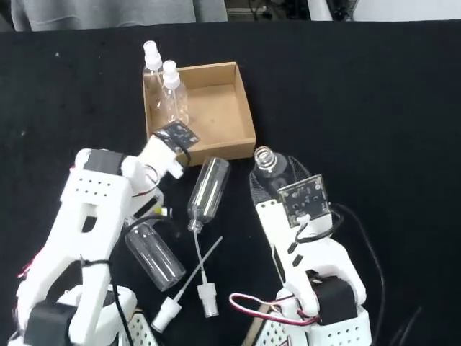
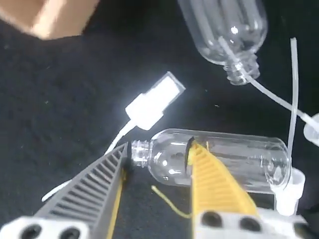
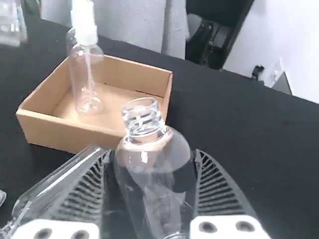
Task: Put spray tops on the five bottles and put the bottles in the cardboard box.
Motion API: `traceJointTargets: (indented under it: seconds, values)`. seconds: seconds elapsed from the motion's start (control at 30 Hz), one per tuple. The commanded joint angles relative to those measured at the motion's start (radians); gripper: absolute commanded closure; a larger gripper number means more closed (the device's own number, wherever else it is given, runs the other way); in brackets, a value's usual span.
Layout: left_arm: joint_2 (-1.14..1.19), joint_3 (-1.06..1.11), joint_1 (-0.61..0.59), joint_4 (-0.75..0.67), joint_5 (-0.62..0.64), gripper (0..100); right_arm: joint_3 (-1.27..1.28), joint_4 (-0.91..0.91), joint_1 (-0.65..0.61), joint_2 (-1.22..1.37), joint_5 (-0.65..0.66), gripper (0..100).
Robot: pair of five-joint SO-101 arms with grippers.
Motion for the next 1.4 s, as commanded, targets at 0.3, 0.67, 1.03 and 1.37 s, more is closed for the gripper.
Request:
traceJointTargets:
  seconds: [0.3,0.67,1.03,1.37]
  values:
    - [0.153,-0.054,0.045,-0.135,-0.086,82,-0.015,-0.034,0.029,-0.096,-0.014,92.4]
    - [0.315,-0.064,0.045,-0.219,-0.144,82,-0.012,-0.034,0.025,-0.096,-0.009,92.4]
    - [0.427,-0.065,0.045,-0.342,-0.147,82,-0.012,-0.034,0.025,-0.096,-0.009,92.4]
    - [0.457,-0.064,0.045,-0.356,-0.147,92,-0.01,-0.034,0.025,-0.096,-0.009,92.4]
